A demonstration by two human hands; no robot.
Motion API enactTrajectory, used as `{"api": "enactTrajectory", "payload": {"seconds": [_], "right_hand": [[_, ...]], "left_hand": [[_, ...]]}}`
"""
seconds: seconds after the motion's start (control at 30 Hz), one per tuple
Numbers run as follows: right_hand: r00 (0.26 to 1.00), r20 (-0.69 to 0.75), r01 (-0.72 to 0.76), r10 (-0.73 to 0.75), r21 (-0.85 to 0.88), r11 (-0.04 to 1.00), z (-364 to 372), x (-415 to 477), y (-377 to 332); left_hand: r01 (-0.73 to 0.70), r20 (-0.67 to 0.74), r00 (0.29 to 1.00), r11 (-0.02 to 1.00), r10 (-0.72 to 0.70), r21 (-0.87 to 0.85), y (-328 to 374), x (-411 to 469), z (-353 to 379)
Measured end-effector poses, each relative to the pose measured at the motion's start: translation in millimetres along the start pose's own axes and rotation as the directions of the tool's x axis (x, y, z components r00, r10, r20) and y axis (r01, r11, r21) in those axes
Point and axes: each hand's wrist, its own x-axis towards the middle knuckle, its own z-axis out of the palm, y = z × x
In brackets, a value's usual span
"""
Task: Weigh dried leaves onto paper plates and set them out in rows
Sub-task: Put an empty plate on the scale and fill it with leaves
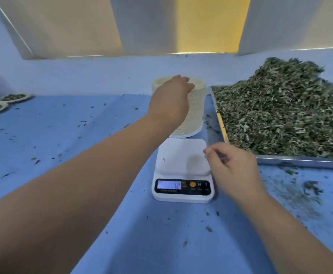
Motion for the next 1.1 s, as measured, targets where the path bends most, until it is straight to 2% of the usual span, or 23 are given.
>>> {"api": "enactTrajectory", "payload": {"seconds": [0.1, 0.27, 0.47, 0.7, 0.77, 0.93, 1.03, 1.1], "right_hand": [[0.998, -0.028, 0.063, -0.064, -0.026, 0.998, 0.6, 6.6, 0.9], [0.990, 0.063, 0.129, -0.128, -0.014, 0.991, 9.2, 3.6, 3.4], [0.995, 0.023, 0.097, -0.097, -0.004, 0.995, 7.3, 5.7, 6.4], [0.992, 0.042, 0.121, -0.120, -0.024, 0.992, 8.0, 4.0, 5.5], [0.994, 0.045, 0.102, -0.102, 0.000, 0.995, 7.3, 2.7, 6.7], [1.000, 0.016, 0.011, -0.012, 0.075, 0.997, -8.4, -1.1, 14.8], [0.999, -0.024, -0.043, 0.045, 0.091, 0.995, -13.8, -0.5, 16.3], [0.998, -0.015, -0.066, 0.067, 0.093, 0.994, -11.9, -1.1, 14.4]], "left_hand": [[0.014, 0.114, 0.993, 0.993, -0.027, 0.115, -1.0, 11.1, 3.7], [-0.032, 0.191, 0.981, 0.965, -0.020, 0.262, -4.0, 23.3, 2.2], [-0.212, 0.282, 0.954, 0.898, 0.103, 0.386, -1.0, 26.5, -1.1], [-0.426, 0.302, 0.901, 0.767, 0.312, 0.480, -8.9, 23.4, -7.2], [-0.440, 0.275, 0.897, 0.766, 0.347, 0.468, -13.6, 24.3, -6.7], [-0.342, 0.084, 0.937, 0.840, 0.339, 0.421, -28.3, 29.4, -7.3], [-0.157, -0.080, 0.979, 0.948, 0.186, 0.278, -40.4, 27.6, -8.8], [-0.017, -0.205, 0.978, 0.996, 0.034, 0.083, -47.6, 24.0, -6.4]]}}
